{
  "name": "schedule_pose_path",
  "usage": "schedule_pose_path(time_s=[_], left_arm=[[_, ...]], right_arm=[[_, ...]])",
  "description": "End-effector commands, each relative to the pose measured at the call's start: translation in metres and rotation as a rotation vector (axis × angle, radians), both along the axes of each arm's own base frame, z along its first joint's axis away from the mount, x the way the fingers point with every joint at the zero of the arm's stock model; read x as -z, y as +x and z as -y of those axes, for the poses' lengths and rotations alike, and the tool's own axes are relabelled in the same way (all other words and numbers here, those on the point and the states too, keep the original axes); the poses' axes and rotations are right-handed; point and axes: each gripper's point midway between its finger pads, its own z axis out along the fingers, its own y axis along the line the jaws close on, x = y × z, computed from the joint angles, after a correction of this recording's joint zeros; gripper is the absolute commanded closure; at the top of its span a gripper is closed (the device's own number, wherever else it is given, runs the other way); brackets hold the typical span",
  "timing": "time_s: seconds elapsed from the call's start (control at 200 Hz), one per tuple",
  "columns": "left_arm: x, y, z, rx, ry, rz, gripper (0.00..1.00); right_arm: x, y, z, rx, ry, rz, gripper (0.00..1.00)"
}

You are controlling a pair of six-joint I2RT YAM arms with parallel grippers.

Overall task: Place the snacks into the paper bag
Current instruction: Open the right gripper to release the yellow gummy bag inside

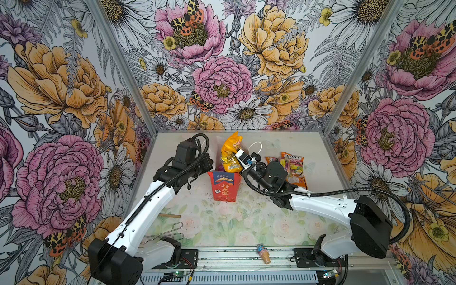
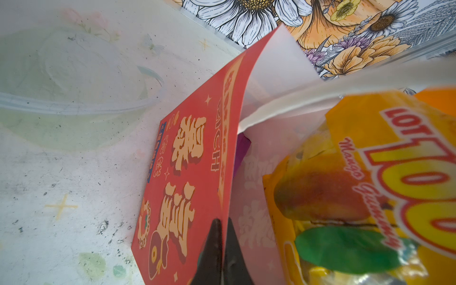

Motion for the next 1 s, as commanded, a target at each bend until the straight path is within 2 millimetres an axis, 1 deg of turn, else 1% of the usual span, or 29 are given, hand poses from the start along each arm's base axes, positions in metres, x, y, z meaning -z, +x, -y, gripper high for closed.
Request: schedule_pose_path(time_s=[0.0, 0.265, 0.3, 0.345, 0.37, 0.52, 0.816, 0.996], left_arm=[[-0.007, 0.0066, 0.0013, -0.01, -0.018, 0.035, 1.0], [-0.0065, 0.0073, 0.0007, -0.013, -0.016, 0.033, 1.0], [-0.0066, 0.0073, 0.0012, -0.013, -0.017, 0.033, 1.0], [-0.0068, 0.0077, 0.0011, -0.014, -0.017, 0.033, 1.0], [-0.0068, 0.0075, 0.0017, -0.012, -0.018, 0.033, 1.0], [-0.0071, 0.0085, 0.0019, -0.012, -0.017, 0.033, 1.0], [-0.0072, 0.0096, 0.0032, -0.01, -0.017, 0.031, 1.0], [-0.0049, 0.0094, 0.0011, -0.017, -0.008, 0.03, 1.0]], right_arm=[[-0.0553, -0.0155, 0.0146, 0.009, 0.113, 0.122, 0.98], [-0.0547, -0.0207, 0.0146, 0.006, 0.097, 0.131, 0.97], [-0.0539, -0.0211, 0.0148, 0.006, 0.095, 0.131, 0.94], [-0.0533, -0.0223, 0.0148, 0.003, 0.093, 0.133, 0.84], [-0.0526, -0.023, 0.0143, 0.001, 0.089, 0.134, 0.8], [-0.0507, -0.0233, 0.0139, 0.002, 0.082, 0.134, 0.69], [-0.0517, -0.0232, 0.0147, 0.009, 0.079, 0.141, 0.59], [-0.0594, -0.024, 0.0214, 0.028, 0.103, 0.138, 0.56]])
